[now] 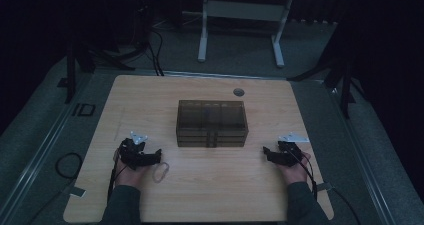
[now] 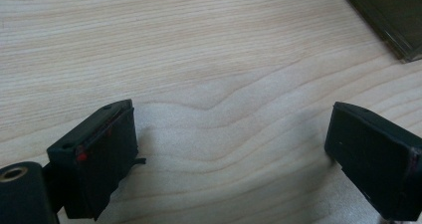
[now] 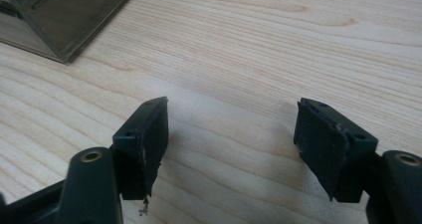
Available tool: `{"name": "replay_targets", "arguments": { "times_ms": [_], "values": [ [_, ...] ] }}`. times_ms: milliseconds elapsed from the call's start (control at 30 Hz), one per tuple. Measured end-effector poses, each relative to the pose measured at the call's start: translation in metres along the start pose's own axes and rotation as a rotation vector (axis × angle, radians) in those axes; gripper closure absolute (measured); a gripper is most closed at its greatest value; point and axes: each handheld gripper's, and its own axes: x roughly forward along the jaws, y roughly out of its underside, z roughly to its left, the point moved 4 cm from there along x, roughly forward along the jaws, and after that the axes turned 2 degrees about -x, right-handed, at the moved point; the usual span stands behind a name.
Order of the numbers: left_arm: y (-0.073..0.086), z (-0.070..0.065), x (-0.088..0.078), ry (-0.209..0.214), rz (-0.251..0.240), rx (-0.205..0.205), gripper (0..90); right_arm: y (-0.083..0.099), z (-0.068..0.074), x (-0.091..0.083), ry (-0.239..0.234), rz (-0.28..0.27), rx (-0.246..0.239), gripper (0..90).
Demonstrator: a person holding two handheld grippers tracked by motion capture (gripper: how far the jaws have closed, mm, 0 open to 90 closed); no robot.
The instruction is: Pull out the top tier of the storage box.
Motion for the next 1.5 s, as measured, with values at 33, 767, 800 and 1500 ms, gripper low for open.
{"name": "replay_targets", "arguments": {
  "times_ms": [33, 767, 800, 1500],
  "values": [
    [0.0, 0.0, 0.0, 0.0, 0.0, 0.0, 6.6, 0.0, 0.0, 0.0, -0.003, 0.003, 0.0, 26.9],
    [0.0, 0.0, 0.0, -0.006, 0.001, -0.004, 6.7, 0.002, -0.001, -0.004, 0.018, -0.013, 0.021, 40.7],
    [0.0, 0.0, 0.0, -0.006, 0.001, -0.004, 6.7, 0.002, -0.002, -0.004, 0.026, -0.015, 0.024, 41.5],
    [-0.001, 0.0, 0.0, -0.005, 0.0, -0.005, 6.7, -0.006, 0.013, -0.02, 0.049, -0.025, -0.043, 44.6]
  ]
}}
